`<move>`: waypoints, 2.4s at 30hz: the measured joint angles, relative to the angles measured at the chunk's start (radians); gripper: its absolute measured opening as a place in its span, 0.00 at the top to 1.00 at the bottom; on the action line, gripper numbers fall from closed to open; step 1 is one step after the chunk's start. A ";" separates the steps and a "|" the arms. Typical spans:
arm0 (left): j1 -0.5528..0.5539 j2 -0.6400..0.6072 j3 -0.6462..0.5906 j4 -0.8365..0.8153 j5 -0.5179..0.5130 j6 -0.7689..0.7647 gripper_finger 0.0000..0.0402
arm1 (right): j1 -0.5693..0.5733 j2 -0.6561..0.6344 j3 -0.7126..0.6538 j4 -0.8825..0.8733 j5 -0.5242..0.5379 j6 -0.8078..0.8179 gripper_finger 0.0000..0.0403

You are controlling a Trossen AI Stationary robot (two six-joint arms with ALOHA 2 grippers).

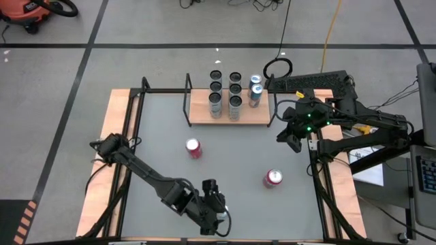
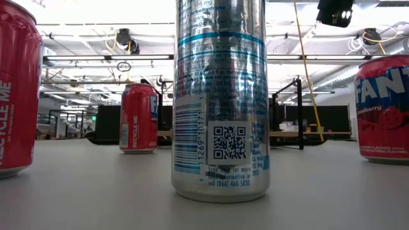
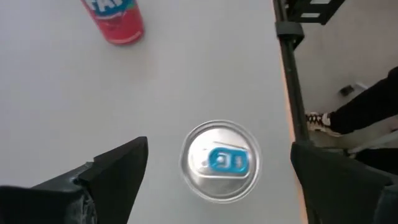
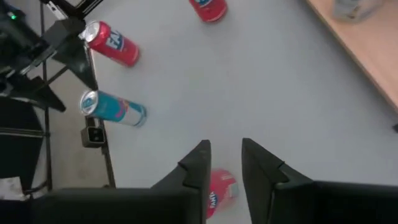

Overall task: Place canned beverage on shelf
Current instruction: Put the blue soda can aligned with the other blue soda can on the shelf

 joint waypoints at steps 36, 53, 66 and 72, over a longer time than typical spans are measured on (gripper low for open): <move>0.002 0.089 0.001 -0.001 -0.012 -0.008 0.46 | 0.002 0.000 0.000 0.007 0.019 0.067 0.76; 0.092 -0.068 0.004 -0.006 -0.183 -0.319 0.46 | 0.146 -0.003 0.000 0.103 0.273 0.112 0.76; 0.234 -0.212 0.006 0.063 -0.308 -0.643 0.46 | 0.246 -0.040 0.000 0.227 0.359 0.060 0.67; 0.313 -0.230 0.006 0.135 -0.308 -0.764 0.46 | 0.247 -0.086 0.001 0.232 0.359 -0.095 0.50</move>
